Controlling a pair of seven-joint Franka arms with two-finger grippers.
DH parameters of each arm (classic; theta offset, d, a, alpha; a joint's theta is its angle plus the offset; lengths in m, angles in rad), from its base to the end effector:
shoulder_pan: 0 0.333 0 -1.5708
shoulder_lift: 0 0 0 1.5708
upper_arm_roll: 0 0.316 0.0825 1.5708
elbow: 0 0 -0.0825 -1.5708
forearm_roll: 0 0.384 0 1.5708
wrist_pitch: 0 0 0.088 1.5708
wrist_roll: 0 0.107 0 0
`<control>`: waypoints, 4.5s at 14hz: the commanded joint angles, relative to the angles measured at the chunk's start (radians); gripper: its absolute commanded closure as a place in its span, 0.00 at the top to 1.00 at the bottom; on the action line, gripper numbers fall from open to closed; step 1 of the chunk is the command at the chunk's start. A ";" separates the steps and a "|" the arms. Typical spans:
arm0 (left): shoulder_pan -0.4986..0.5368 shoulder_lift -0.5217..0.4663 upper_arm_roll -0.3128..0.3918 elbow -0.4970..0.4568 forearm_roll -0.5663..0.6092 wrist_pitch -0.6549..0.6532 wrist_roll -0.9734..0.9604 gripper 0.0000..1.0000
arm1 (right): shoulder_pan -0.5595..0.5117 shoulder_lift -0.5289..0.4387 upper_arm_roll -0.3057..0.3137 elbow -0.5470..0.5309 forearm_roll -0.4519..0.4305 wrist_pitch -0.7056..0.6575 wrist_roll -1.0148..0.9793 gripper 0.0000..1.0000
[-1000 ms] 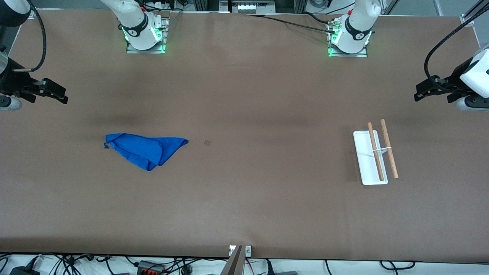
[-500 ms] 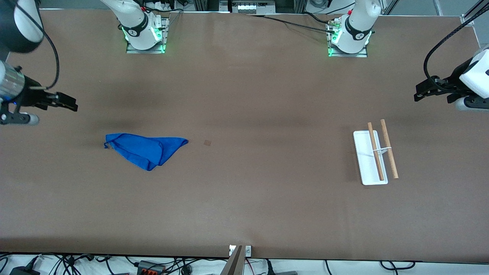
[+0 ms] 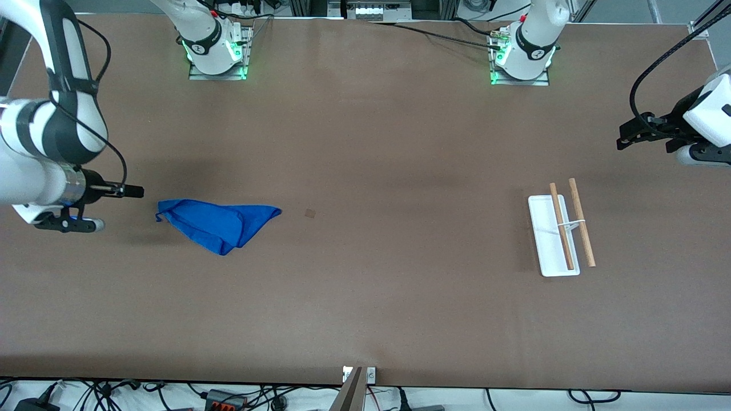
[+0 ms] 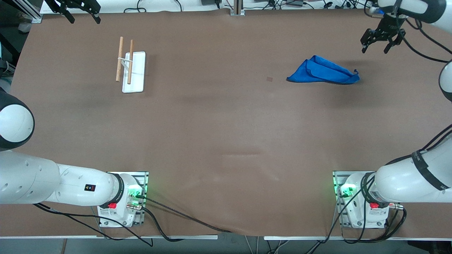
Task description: Pass towel and hang on rack
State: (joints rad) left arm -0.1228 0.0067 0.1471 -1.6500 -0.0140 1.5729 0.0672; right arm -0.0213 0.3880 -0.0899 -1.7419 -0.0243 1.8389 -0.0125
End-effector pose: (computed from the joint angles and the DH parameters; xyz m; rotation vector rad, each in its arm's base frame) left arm 0.5529 0.0117 0.5837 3.1214 -0.0659 -0.1297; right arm 0.6152 -0.0665 0.3338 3.0667 -0.1337 -0.4522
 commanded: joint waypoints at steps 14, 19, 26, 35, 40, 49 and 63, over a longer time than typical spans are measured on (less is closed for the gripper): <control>-0.003 -0.004 0.009 0.002 -0.004 -0.014 0.029 1.00 | -0.132 0.272 0.006 0.016 0.342 0.094 -0.010 0.89; -0.003 -0.002 0.009 0.002 -0.006 -0.014 0.029 1.00 | -0.129 0.285 0.006 0.016 0.337 0.102 -0.017 0.85; -0.003 -0.002 0.009 0.004 -0.006 -0.013 0.029 1.00 | -0.132 0.302 0.006 0.016 0.336 0.118 -0.029 0.60; -0.003 -0.002 0.011 0.002 -0.009 -0.014 0.029 1.00 | -0.124 0.298 0.006 0.033 0.326 0.103 -0.103 0.00; -0.003 -0.002 0.011 0.002 -0.010 -0.014 0.029 1.00 | -0.082 0.252 0.013 0.248 0.326 -0.171 -0.083 0.00; -0.004 -0.002 0.011 0.004 -0.012 -0.014 0.026 1.00 | 0.204 0.250 0.131 0.634 0.346 -0.372 0.034 0.00; -0.034 0.079 -0.004 0.018 -0.082 -0.168 0.072 1.00 | 0.678 0.229 0.222 0.771 0.343 0.178 0.506 0.00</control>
State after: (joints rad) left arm -0.1463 0.0322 0.1436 -1.6504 -0.0336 1.4528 0.0908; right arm 0.6405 0.6143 0.1362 -0.9919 0.3147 1.9881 0.4732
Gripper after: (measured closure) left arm 0.000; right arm 0.947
